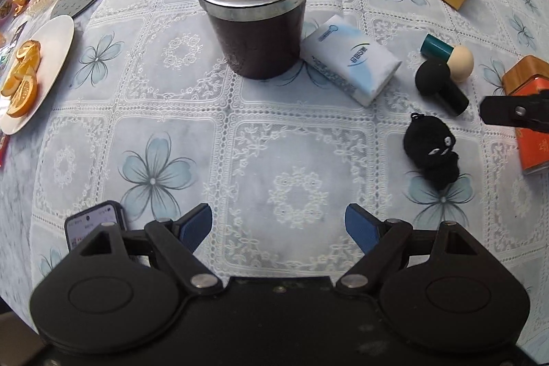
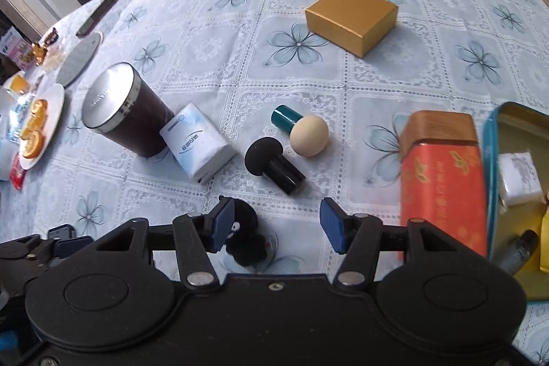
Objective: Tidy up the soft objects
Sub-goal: 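Move both tools back over the table toward the remaining items, then grasp the teal-handled beige sponge puff with the right gripper, then grasp the white tissue pack with the left gripper, then carry the sponge puff and tissue pack to the gold tray and release, then move both tools back toward the black puff and black plush doll, then grasp the black mushroom puff by its handle with the right gripper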
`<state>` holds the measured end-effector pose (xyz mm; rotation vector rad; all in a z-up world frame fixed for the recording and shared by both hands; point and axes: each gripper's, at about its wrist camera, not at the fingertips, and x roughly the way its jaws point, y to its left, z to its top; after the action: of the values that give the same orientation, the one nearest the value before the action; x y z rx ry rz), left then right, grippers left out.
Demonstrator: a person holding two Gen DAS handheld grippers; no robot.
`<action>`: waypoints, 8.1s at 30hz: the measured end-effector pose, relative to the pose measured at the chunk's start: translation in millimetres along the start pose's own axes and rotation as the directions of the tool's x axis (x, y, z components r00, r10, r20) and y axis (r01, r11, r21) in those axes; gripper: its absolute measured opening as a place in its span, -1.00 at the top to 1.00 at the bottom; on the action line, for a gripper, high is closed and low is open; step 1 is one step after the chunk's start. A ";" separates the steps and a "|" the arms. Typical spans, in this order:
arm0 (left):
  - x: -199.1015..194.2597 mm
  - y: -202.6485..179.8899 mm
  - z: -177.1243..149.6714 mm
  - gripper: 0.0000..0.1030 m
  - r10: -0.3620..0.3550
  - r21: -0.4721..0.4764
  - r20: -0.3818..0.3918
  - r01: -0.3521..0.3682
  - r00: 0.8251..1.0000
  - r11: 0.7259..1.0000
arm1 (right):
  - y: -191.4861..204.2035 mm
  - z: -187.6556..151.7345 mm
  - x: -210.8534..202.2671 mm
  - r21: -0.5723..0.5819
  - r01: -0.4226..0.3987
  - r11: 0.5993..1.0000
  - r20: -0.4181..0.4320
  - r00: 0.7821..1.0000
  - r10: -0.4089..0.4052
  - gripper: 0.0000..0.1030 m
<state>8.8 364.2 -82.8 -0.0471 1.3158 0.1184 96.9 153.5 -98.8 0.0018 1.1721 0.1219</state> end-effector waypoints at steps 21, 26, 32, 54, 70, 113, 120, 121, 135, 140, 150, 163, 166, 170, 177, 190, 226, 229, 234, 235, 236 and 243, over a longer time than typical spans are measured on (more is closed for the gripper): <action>32.5 23.5 32.4 -0.63 -0.082 0.012 -0.004 0.082 0.997 0.997 | 1.8 53.1 56.8 0.011 0.153 0.988 0.033 0.988 -0.153 -0.06; 36.1 24.4 39.2 -0.63 -0.093 0.008 0.002 0.093 0.996 0.996 | 4.9 52.3 70.8 -0.057 0.167 0.984 0.009 0.986 -0.167 -0.05; 39.3 19.3 46.2 -0.63 -0.102 0.010 0.000 0.102 0.995 0.995 | 3.6 52.6 72.7 -0.057 0.168 0.984 0.014 0.986 -0.168 0.07; 44.3 -43.9 109.9 -0.81 -0.203 -0.047 0.092 0.208 0.975 0.977 | -25.9 29.9 27.7 0.052 0.133 0.990 0.037 0.990 -0.135 0.28; 84.1 -59.9 137.3 -0.84 -0.081 -0.147 -0.005 0.080 0.997 0.986 | -30.2 10.0 48.9 0.018 0.144 0.989 -0.021 0.989 -0.144 0.18; 20.2 -33.1 62.1 0.09 -0.040 -0.081 0.062 0.045 0.997 0.996 | -50.2 -54.8 -65.8 -0.052 0.039 0.998 0.147 0.989 -0.031 0.26; -45.8 -121.7 55.1 0.08 -0.120 0.024 0.149 0.118 0.982 0.993 | -131.5 -51.3 -114.6 0.105 0.029 0.994 0.235 0.971 -0.053 0.26; -54.2 -138.0 55.6 0.08 -0.141 0.051 0.156 0.134 0.978 0.990 | -145.2 -51.3 -120.8 0.132 0.036 0.991 0.244 0.967 -0.067 0.26; -76.8 -352.1 89.3 -0.04 -0.283 0.234 0.167 0.241 0.944 0.942 | -287.1 -50.3 -151.7 0.278 0.170 0.945 0.260 0.934 -0.244 0.24; -70.5 -374.5 89.2 -0.38 -0.237 0.226 0.168 0.196 0.957 0.954 | -309.8 -46.1 -148.6 0.278 0.144 0.950 0.256 0.942 -0.217 0.22; -50.1 -359.6 70.1 -0.54 -0.176 0.196 0.082 0.158 0.981 0.968 | -344.3 -48.8 -140.5 0.359 0.061 0.931 0.232 0.961 -0.152 0.17; -40.5 -323.3 27.4 -0.75 -0.110 0.218 -0.008 0.109 0.994 0.970 | -331.1 -65.5 -131.7 0.343 0.122 0.931 0.145 0.973 -0.181 0.17; -38.7 -308.0 15.2 -0.75 -0.100 0.219 -0.016 0.101 0.995 0.971 | -316.7 -68.0 -131.1 0.323 0.128 0.938 0.142 0.973 -0.181 0.17; -36.6 -282.2 2.2 -0.75 -0.090 0.214 -0.017 0.091 0.996 0.973 | -293.2 -67.8 -128.9 0.303 0.128 0.944 0.140 0.974 -0.177 0.17; -27.5 -214.2 -9.7 -0.75 -0.071 0.139 -0.023 0.074 0.997 0.988 | -227.1 -61.1 -118.2 0.228 0.122 0.966 0.128 0.980 -0.154 0.17; -5.7 -66.5 -21.7 -0.75 0.028 -0.003 -0.028 -0.028 0.999 1.000 | -66.7 -41.0 -64.3 -0.004 0.020 1.000 0.055 0.998 -0.020 0.17; 50.6 31.1 10.2 -1.00 -0.046 0.033 -0.042 0.047 0.998 0.998 | 25.4 -12.9 27.2 0.080 0.048 0.996 -0.028 0.999 -0.045 0.17; 48.9 30.4 5.0 -1.00 -0.049 0.030 -0.022 0.050 0.999 0.998 | 15.0 -6.4 24.5 0.136 0.059 0.989 0.002 0.998 -0.060 0.16; 46.7 29.4 -2.7 -1.00 -0.049 0.024 0.007 0.049 0.999 0.998 | 2.5 9.4 31.7 0.191 0.053 0.980 0.021 0.998 -0.058 0.06; 47.0 29.2 -3.2 -1.00 -0.050 0.022 0.009 0.049 0.999 0.999 | 1.8 12.0 35.4 0.193 0.062 0.979 0.016 0.998 -0.066 0.06; 46.9 29.0 -3.8 -1.00 -0.050 0.023 0.011 0.049 0.999 0.999 | 1.8 14.4 38.5 0.195 0.066 0.979 0.013 0.997 -0.070 0.06; 44.8 27.2 -6.1 -1.00 -0.050 0.036 0.005 0.050 0.999 0.998 | 11.6 21.8 57.8 0.138 0.102 0.985 -0.006 0.995 -0.102 0.06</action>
<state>10.9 393.3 -126.7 -0.0493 1.3095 0.0521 137.9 171.9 -142.7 0.0645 1.1752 -0.0500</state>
